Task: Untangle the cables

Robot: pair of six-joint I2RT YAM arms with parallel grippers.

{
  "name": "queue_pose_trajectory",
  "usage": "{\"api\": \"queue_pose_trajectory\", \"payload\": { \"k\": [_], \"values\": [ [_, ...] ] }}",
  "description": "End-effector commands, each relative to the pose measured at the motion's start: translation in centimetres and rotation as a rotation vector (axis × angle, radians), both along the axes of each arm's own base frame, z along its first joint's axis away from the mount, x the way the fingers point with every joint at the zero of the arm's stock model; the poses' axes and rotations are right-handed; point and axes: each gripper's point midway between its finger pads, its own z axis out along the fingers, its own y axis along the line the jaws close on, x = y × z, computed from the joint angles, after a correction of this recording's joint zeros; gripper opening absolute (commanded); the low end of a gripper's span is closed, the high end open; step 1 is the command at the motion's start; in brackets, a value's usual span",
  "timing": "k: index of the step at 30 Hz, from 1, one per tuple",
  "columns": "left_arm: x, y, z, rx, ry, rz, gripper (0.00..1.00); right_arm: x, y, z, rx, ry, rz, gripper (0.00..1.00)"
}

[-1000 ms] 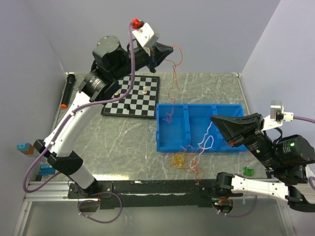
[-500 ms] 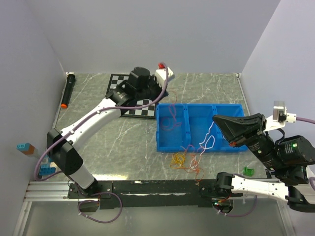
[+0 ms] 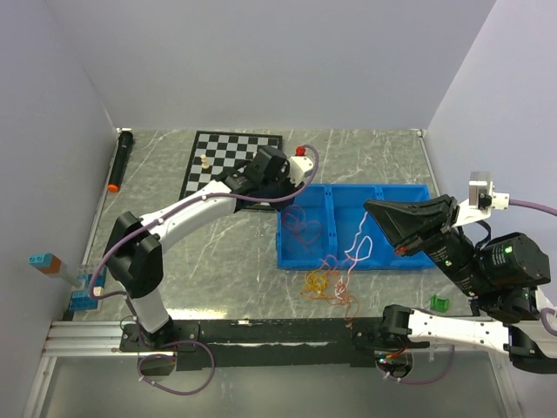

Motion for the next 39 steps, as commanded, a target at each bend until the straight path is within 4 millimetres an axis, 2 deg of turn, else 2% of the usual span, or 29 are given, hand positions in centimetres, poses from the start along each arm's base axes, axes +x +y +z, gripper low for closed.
{"api": "queue_pose_trajectory", "payload": {
  "k": [1, 4, 6, 9, 10, 12, 13, 15, 16, 18, 21, 27, 31, 37, 39],
  "values": [
    [0.3, -0.8, 1.6, -0.027, -0.035, -0.012, 0.33, -0.2, -0.4, 2.6, 0.047, -0.035, 0.004, 0.00],
    [0.2, -1.1, 5.1, -0.087, -0.060, -0.047, 0.38, -0.2, -0.4, 3.1, 0.049, -0.037, 0.004, 0.00],
    [-1.9, -1.3, 8.1, -0.166, -0.056, -0.164, 0.41, -0.3, -0.5, 3.7, 0.054, -0.042, 0.004, 0.00],
    [-8.0, -1.2, 11.8, -0.274, -0.057, -0.447, 0.59, -0.4, -0.7, 4.8, 0.057, -0.061, 0.003, 0.00],
    [-10.7, -0.7, 12.8, -0.301, -0.054, -0.555, 0.65, -0.4, -0.5, 5.0, 0.054, -0.066, 0.004, 0.00],
    [-13.7, 0.0, 13.0, -0.307, 0.023, -0.687, 0.69, -0.3, -0.3, 5.4, 0.051, -0.073, 0.002, 0.00],
    [-14.8, 0.2, 13.3, -0.328, 0.051, -0.725, 0.83, -0.3, 0.0, 5.5, 0.045, -0.076, 0.004, 0.00],
    [-17.0, 0.5, 14.0, -0.382, 0.087, -0.798, 0.87, -0.1, 0.4, 5.5, 0.040, -0.078, 0.002, 0.00],
    [-17.8, 0.5, 14.6, -0.406, 0.104, -0.826, 0.97, 0.0, 0.7, 5.6, 0.040, -0.080, 0.003, 0.00],
    [-19.1, 0.3, 15.6, -0.440, 0.141, -0.869, 0.96, 0.3, 1.0, 5.6, 0.038, -0.078, -0.009, 0.00],
    [-20.2, 0.1, 17.1, -0.498, 0.172, -0.906, 0.97, 0.6, 1.7, 5.7, 0.032, -0.075, -0.009, 0.00],
    [-22.0, -1.5, 17.0, -0.536, 0.269, -0.937, 0.99, 1.1, 2.8, 6.5, 0.025, -0.077, -0.016, 0.00],
    [-21.6, -2.9, 17.3, -0.550, 0.273, -0.896, 0.96, 1.5, 3.6, 6.8, 0.014, -0.084, -0.030, 0.00],
    [-20.8, -4.1, 16.0, -0.529, 0.277, -0.840, 0.90, 2.0, 4.1, 7.4, 0.010, -0.097, -0.048, 0.00],
    [-20.2, -4.7, 15.6, -0.523, 0.269, -0.815, 0.86, 2.1, 4.3, 7.5, 0.004, -0.099, -0.049, 0.00]
  ]
}}
